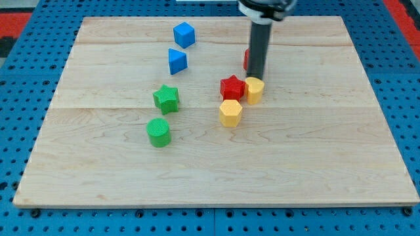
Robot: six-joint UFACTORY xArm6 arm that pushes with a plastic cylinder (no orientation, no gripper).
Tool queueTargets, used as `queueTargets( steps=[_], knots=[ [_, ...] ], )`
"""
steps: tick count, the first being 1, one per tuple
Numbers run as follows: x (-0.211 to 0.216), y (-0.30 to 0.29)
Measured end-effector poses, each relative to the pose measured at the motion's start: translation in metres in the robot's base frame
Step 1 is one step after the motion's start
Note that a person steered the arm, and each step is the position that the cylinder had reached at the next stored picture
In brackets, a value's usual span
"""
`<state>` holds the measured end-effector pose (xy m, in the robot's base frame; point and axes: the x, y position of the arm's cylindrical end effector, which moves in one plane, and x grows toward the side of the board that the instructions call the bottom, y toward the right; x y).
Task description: Move the green circle closer to the green star
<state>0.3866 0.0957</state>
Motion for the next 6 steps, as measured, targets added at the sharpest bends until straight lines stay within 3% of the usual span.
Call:
queueTargets(
  steps=[1,2,3,6],
  knots=[
    [0.026,0.015],
    [0.039,0.076],
    [0.083,0.084],
    [0.084,-0.041]
  ],
)
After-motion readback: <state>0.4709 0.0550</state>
